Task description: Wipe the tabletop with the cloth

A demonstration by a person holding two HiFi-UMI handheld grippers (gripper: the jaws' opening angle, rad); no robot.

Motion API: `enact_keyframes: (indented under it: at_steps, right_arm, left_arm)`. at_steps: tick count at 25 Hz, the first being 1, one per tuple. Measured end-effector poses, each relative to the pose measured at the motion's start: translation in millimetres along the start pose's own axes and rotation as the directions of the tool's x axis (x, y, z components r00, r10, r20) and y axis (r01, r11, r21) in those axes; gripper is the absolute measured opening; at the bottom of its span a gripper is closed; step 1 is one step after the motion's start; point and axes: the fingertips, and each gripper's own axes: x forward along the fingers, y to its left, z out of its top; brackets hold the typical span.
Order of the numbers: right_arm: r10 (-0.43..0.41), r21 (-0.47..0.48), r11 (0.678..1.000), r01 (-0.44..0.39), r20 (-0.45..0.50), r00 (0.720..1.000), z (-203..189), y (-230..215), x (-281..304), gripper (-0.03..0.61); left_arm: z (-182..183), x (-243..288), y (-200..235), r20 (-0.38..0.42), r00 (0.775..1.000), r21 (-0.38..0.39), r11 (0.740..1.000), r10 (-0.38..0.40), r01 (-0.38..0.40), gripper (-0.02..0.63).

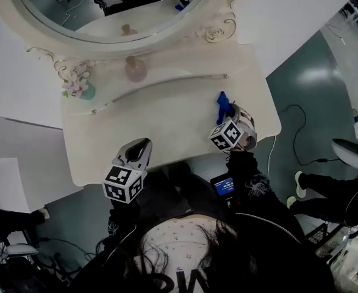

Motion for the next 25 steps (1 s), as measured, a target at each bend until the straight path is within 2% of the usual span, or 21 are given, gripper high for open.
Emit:
enact_keyframes:
  at_steps: [7, 12, 14, 21, 25]
  right_arm:
    - [-0.059, 0.089, 0.994, 0.07, -0.125, 0.99, -83.5, -64.8, 16.5, 0.071]
    - [-0.12, -0.023, 0.993, 0.117, -0.215, 0.969, -129.6, -101.8, 26.7, 0.069]
    - [-0.135, -0.038, 0.991, 0.13, -0.238, 0.962, -143.1, -113.6, 27.9, 0.069]
    - [-0.155, -0.048, 0.988, 0.147, -0.27, 0.95, -151.0, -122.8, 30.2, 0.061]
    - [-0.134, -0.036, 0.991, 0.129, -0.28, 0.951, -149.4, -122.8, 29.9, 0.072]
  left_arm:
    - [8.8, 11.2, -11.8, 0.005, 1.0, 0.019, 1.0, -0.004, 0.004, 0.002]
    - [8.6, 6.6, -14.0, 0.002, 1.0, 0.019, 1.0, 0.015, -0.015, 0.002]
    - [5.7, 2.3, -12.2, -0.004, 1.0, 0.015, 0.999, 0.029, -0.029, 0.002]
    - [-5.9, -19.2, 1.5, -0.011, 0.996, -0.015, 0.996, 0.085, -0.086, 0.002]
    - [-11.5, -29.3, 5.0, -0.009, 0.995, -0.023, 0.995, 0.094, -0.095, 0.002]
